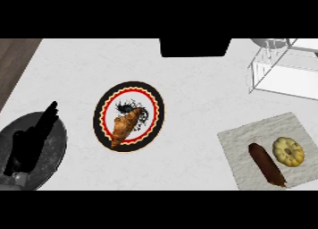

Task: Pick the sweet potato from the placemat and place it in the tiered shelf

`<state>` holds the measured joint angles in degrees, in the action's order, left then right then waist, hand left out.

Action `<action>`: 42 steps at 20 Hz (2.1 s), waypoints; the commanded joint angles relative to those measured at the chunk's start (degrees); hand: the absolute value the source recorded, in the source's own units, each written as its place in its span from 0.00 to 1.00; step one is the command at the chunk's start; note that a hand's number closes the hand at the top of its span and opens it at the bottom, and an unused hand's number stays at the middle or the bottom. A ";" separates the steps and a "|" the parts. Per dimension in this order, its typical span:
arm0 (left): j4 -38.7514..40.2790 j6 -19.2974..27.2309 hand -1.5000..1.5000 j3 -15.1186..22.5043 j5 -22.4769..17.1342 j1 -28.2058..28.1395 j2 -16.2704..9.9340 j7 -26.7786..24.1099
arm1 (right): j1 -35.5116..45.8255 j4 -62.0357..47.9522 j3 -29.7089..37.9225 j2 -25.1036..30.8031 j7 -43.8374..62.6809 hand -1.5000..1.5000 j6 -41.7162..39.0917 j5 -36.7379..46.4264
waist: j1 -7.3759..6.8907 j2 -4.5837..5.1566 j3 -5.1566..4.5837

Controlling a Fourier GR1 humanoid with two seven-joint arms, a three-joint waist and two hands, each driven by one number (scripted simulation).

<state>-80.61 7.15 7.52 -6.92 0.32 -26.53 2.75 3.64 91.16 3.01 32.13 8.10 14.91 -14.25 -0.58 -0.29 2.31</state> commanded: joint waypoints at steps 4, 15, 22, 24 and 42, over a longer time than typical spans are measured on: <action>0.13 -0.89 0.50 -4.32 -3.33 1.01 -1.05 0.25 | -0.71 5.54 -16.47 -2.68 -13.38 1.00 0.43 17.85 | -1.61 0.33 -2.40; 1.00 -2.96 0.50 -6.71 -7.47 -2.80 0.91 -1.48 | -15.20 -2.04 -29.18 -14.13 -16.69 0.00 35.21 59.86 | 0.58 0.19 -2.39; 0.29 -1.32 0.50 -7.79 -7.38 -1.93 0.39 1.53 | -23.12 -4.83 -21.98 -21.55 -1.81 0.00 38.90 89.69 | 3.21 0.08 -2.82; -0.10 -0.97 0.50 -8.05 -7.27 -3.18 0.64 0.80 | -27.12 -0.69 -19.75 -23.17 1.85 0.00 35.18 96.69 | 3.58 -0.09 -2.89; 0.28 -6.02 0.50 -8.91 -8.42 -2.99 -0.92 0.75 | -23.62 6.94 -32.62 -32.12 38.15 0.00 -25.01 137.18 | 0.24 0.45 -2.39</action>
<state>-82.64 3.42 -0.49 -14.89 -2.77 -26.62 4.38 -24.74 99.53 -22.74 0.17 37.65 1.55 119.28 0.06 0.00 -0.27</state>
